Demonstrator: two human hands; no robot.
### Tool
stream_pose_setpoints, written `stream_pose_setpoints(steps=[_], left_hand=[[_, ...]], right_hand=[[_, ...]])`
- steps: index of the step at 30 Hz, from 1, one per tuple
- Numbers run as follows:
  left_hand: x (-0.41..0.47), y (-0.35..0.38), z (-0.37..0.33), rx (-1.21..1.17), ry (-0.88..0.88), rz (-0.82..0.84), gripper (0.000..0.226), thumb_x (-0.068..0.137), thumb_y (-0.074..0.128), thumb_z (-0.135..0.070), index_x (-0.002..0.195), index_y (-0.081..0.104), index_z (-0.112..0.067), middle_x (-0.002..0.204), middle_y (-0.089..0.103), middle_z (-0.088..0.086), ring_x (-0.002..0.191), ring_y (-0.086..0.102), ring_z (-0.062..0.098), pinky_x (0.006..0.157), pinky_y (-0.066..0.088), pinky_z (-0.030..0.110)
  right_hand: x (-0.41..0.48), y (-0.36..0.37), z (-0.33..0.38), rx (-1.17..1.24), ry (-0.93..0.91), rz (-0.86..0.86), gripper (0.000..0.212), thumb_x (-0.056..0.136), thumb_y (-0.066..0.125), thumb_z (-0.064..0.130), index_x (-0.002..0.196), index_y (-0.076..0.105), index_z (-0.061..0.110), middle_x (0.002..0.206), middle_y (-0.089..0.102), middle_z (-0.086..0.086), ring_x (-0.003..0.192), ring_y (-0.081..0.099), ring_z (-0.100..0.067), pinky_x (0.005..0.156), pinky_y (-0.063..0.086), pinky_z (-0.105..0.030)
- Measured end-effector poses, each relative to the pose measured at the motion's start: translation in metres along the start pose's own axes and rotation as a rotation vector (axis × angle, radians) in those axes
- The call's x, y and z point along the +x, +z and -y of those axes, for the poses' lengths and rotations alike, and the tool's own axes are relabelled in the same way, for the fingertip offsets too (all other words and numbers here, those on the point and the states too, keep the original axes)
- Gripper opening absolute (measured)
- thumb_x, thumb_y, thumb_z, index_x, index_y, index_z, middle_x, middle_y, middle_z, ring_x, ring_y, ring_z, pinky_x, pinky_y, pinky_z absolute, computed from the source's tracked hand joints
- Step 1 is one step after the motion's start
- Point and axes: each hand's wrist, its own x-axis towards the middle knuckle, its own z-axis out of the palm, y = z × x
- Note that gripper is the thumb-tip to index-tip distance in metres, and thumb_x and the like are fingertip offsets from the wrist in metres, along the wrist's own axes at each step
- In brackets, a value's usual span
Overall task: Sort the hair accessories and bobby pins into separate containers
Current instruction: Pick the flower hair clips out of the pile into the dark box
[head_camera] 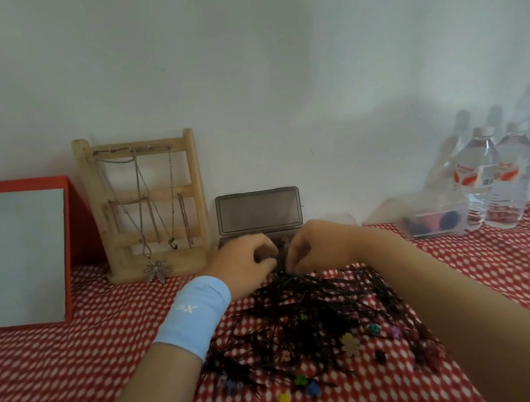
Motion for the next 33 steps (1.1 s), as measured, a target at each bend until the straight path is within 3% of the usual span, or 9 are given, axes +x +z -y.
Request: stream_pose_setpoints(steps=[4, 8, 11, 14, 20, 23, 26, 30, 33], left_hand=[[-0.028, 0.008, -0.022, -0.057, 0.017, 0.227, 0.003, 0.087, 0.069, -0.036, 0.086, 0.068, -0.038, 0.093, 0.066, -0.020, 0.086, 0.060, -0.002, 0.078, 0.048, 0.020], [-0.043, 0.021, -0.035, -0.059, 0.028, 0.240, 0.004, 0.087, 0.069, -0.039, 0.088, 0.067, -0.037, 0.093, 0.064, -0.018, 0.086, 0.059, -0.002, 0.070, 0.043, 0.014], [-0.048, 0.024, -0.042, -0.011, 0.044, 0.223, 0.007, 0.087, 0.068, -0.039, 0.093, 0.069, -0.035, 0.097, 0.064, -0.017, 0.091, 0.060, 0.002, 0.079, 0.050, 0.022], [-0.051, 0.026, -0.047, -0.030, 0.062, 0.219, 0.012, 0.085, 0.070, -0.039, 0.096, 0.069, -0.034, 0.096, 0.064, -0.016, 0.089, 0.060, 0.002, 0.079, 0.050, 0.021], [-0.051, 0.029, -0.054, -0.169, 0.012, 0.196, 0.042, 0.072, 0.081, -0.047, 0.105, 0.059, -0.033, 0.093, 0.068, -0.013, 0.083, 0.063, 0.002, 0.074, 0.051, 0.022], [-0.051, 0.026, -0.049, -0.176, -0.020, 0.090, 0.041, 0.074, 0.082, -0.040, 0.105, 0.057, -0.031, 0.091, 0.070, -0.009, 0.080, 0.065, 0.004, 0.074, 0.053, 0.022], [-0.054, 0.010, -0.038, -0.141, -0.050, 0.073, 0.034, 0.082, 0.076, -0.036, 0.112, 0.061, -0.029, 0.097, 0.069, -0.009, 0.085, 0.063, 0.004, 0.081, 0.053, 0.024], [-0.064, -0.011, -0.024, -0.031, -0.084, 0.115, 0.020, 0.098, 0.053, -0.036, 0.114, 0.064, -0.031, 0.089, 0.066, -0.010, 0.083, 0.060, 0.004, 0.072, 0.044, 0.020], [-0.071, -0.021, -0.008, 0.022, -0.191, 0.169, 0.024, 0.100, 0.043, -0.038, 0.098, 0.066, -0.031, 0.081, 0.070, -0.001, 0.077, 0.065, 0.013, 0.080, 0.049, 0.032]], right_hand=[[-0.030, 0.006, 0.005, -0.047, 0.005, 0.156, 0.010, 0.084, 0.080, 0.032, 0.087, 0.074, 0.039, 0.089, 0.072, 0.020, 0.087, 0.070, -0.008, 0.081, 0.054, -0.019], [-0.059, 0.011, 0.006, -0.044, 0.075, 0.295, 0.020, 0.076, 0.085, 0.041, 0.095, 0.077, 0.036, 0.091, 0.069, 0.027, 0.093, 0.062, 0.004, 0.087, 0.045, -0.017], [-0.069, 0.019, 0.002, -0.147, 0.110, 0.338, 0.032, 0.076, 0.085, 0.039, 0.106, 0.077, 0.035, 0.092, 0.066, 0.028, 0.092, 0.058, 0.006, 0.094, 0.044, -0.023], [-0.072, 0.023, -0.004, -0.098, 0.084, 0.277, 0.016, 0.081, 0.081, 0.032, 0.096, 0.078, 0.037, 0.093, 0.074, 0.020, 0.089, 0.068, -0.004, 0.094, 0.051, -0.028], [-0.071, 0.024, -0.009, 0.116, 0.000, -0.008, 0.009, 0.091, 0.072, 0.025, 0.094, 0.080, 0.025, 0.077, 0.076, 0.012, 0.066, 0.069, -0.005, 0.069, 0.056, -0.020], [-0.065, 0.030, -0.004, 0.253, 0.021, -0.130, 0.009, 0.090, 0.074, 0.024, 0.095, 0.081, 0.019, 0.067, 0.074, 0.005, 0.054, 0.063, -0.001, 0.054, 0.052, -0.020], [-0.056, 0.036, 0.006, 0.341, 0.013, -0.189, 0.010, 0.090, 0.074, 0.024, 0.096, 0.080, 0.018, 0.072, 0.075, 0.005, 0.058, 0.067, -0.005, 0.051, 0.050, -0.021], [-0.042, 0.039, 0.020, 0.220, -0.034, -0.084, 0.008, 0.093, 0.071, 0.024, 0.100, 0.074, 0.025, 0.090, 0.076, 0.008, 0.069, 0.073, -0.009, 0.061, 0.058, -0.024], [-0.034, 0.043, 0.036, 0.072, -0.108, 0.087, 0.013, 0.090, 0.075, 0.025, 0.103, 0.076, 0.028, 0.095, 0.074, 0.014, 0.079, 0.070, -0.006, 0.084, 0.057, -0.025]])
